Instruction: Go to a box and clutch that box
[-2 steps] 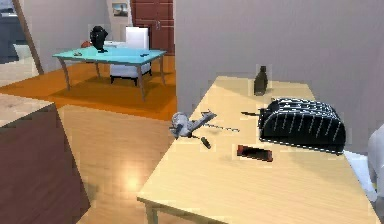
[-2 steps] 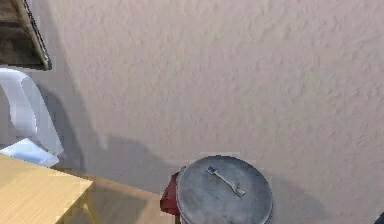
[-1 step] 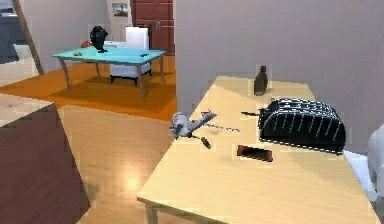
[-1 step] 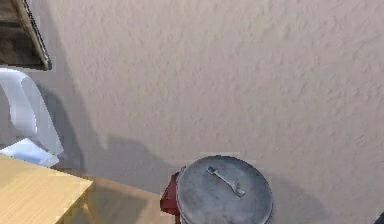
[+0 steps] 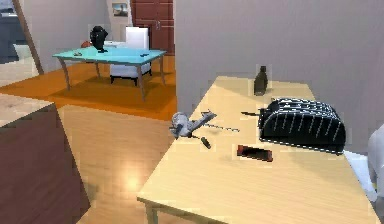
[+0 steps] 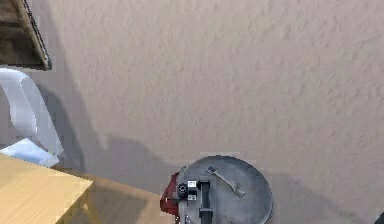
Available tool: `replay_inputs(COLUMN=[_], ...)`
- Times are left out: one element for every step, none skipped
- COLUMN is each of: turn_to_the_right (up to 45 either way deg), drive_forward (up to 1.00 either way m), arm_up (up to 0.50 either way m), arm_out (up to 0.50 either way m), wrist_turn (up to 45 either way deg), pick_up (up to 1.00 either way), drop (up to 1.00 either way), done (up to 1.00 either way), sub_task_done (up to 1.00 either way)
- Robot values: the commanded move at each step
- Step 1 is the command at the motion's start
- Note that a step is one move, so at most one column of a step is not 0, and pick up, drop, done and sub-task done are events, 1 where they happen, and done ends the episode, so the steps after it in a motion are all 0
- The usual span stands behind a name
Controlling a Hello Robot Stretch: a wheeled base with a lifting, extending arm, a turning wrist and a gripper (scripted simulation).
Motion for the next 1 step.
replay_inputs(turn_to_the_right=[0.0], drive_forward=[0.0], arm_up=[0.0], arm_out=[0.0], wrist_turn=[45.0], pick_up=[0.0], drop=[0.0], done=[0.0], sub_task_done=[0.0])
